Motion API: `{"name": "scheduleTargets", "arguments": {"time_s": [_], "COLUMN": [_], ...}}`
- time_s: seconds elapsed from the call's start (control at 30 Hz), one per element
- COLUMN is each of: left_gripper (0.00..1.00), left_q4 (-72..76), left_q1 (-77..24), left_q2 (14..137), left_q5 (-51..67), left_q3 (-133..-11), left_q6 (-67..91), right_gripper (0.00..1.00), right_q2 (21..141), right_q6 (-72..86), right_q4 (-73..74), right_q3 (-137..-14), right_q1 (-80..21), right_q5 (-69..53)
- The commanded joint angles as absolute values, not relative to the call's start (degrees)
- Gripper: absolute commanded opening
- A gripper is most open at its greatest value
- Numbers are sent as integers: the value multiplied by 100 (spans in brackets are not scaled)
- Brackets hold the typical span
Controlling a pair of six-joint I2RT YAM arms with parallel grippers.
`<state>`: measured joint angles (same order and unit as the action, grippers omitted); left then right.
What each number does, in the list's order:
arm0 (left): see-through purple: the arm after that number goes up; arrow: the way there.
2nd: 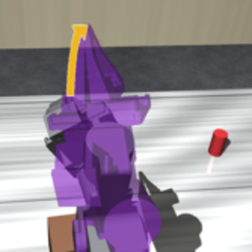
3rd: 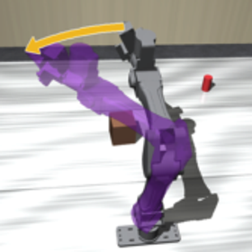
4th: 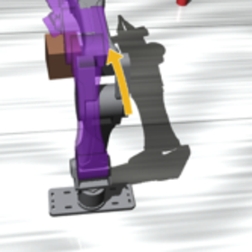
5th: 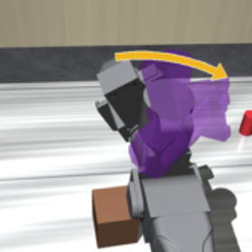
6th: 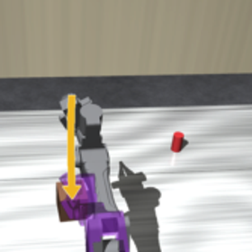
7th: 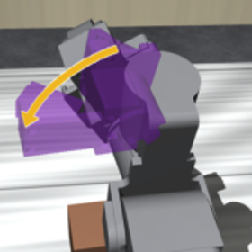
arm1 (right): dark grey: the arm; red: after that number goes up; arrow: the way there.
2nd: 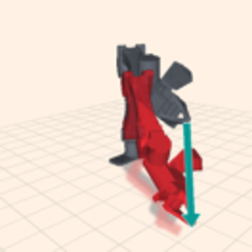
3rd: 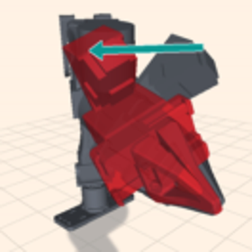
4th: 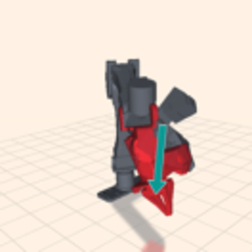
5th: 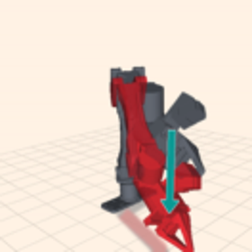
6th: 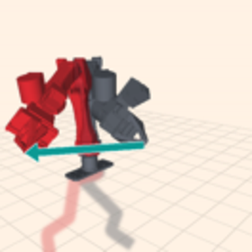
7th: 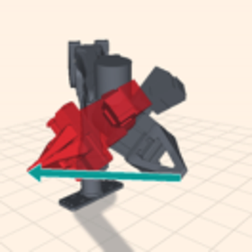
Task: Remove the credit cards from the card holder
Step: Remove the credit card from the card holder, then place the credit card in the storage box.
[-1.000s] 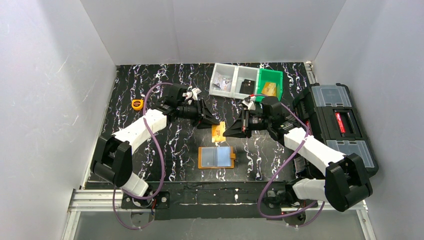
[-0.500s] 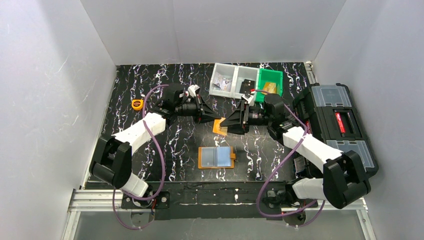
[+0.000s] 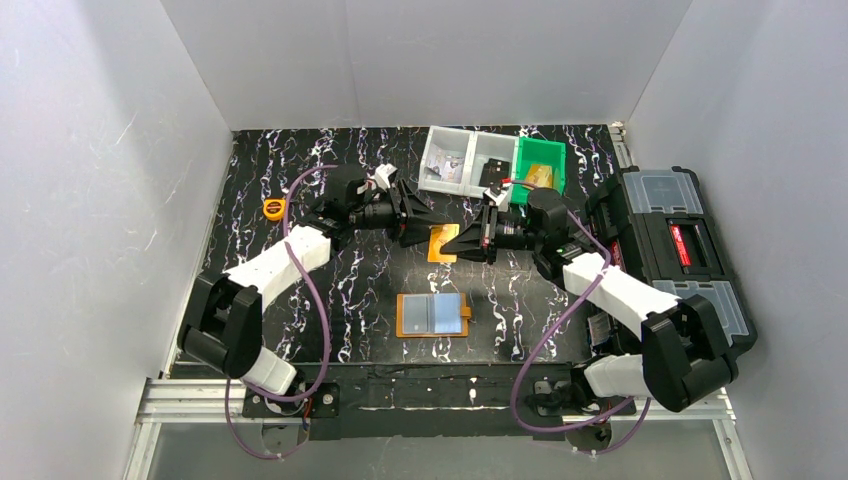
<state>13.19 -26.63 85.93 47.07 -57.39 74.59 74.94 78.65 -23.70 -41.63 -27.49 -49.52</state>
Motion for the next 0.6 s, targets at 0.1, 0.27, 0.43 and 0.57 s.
{"name": "scheduleTargets", "arguments": {"time_s": [0.1,0.27,0.43,0.57], "left_gripper": [89,98,98,98], "left_q4": [-1279,-3104,-3833,-4151], "left_q1": [-2621,-2575,-2575,-2575], "left_q2": [8019,8021,7864,7695], "left_q5": [4060,3182,2753,2700], "left_q3": [-6344,-7021,-7224,-7268], "left_q6": [5853,4768,4214,3965], "right_gripper": [1,1,1,1], "right_q2": [7200,7338,8159,8969], "right_q6": [6159,4745,3612,2993], "right_q4": [-145,2111,3833,4518], "right_q3": [-5125,-6162,-7546,-8515], "right_q1": [-2743,-2602,-2191,-1701], "right_q5": [-4201,-2968,-1470,-621]}}
